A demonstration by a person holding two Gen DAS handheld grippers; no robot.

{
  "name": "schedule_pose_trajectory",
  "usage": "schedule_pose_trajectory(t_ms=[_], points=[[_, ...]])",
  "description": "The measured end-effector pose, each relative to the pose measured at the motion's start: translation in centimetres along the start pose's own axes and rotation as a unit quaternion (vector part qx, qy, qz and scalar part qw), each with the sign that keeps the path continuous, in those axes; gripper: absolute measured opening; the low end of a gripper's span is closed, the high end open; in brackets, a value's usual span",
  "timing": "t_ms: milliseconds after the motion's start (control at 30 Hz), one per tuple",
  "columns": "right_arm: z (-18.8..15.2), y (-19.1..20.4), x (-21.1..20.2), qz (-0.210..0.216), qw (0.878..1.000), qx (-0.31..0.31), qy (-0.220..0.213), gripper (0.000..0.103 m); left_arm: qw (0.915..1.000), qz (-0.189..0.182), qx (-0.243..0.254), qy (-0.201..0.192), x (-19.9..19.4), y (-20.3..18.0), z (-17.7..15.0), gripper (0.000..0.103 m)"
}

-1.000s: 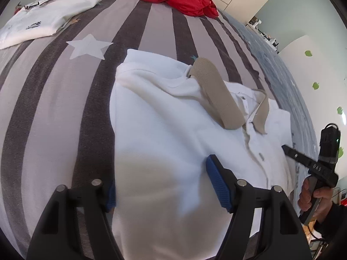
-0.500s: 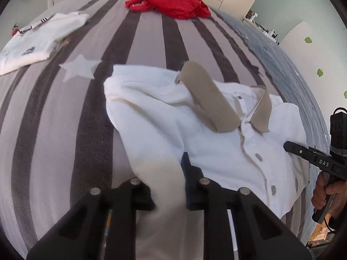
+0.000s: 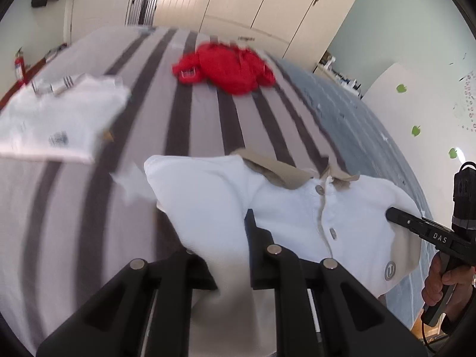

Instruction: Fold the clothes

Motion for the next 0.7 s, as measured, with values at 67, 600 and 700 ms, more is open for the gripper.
schedule_pose_trajectory(t_ms=[67, 600, 700], points=[[1.7, 2.4, -0.8, -0.001, 1.000, -0.003, -0.011, 0.009, 1.0000, -0.001, 0.004, -0.008, -2.2, 2.2, 2.3, 0.010], [23.0, 29.8, 7.9, 0.091, 0.994, -0.027, -0.051, 0.009, 0.9956, 0.079, 0.020, -0.048, -13.7, 30.5, 24.0, 0.010], [25.8, 33.3, 10.6, 0.118, 0.992, -0.021, -0.039, 0.009, 0.9952, 0.088, 0.009, -0.042, -13.6, 35.3, 25.7, 0.010]])
Point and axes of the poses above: each gripper's, at about its wrist camera, not at the fingertips, and x roughly the way its jaws point, y to its left, z to its top, the point moved 8 cm from there along x, roughly the way its jaws point, and after that the axes turned 13 degrees about y, right-handed, at the moved point
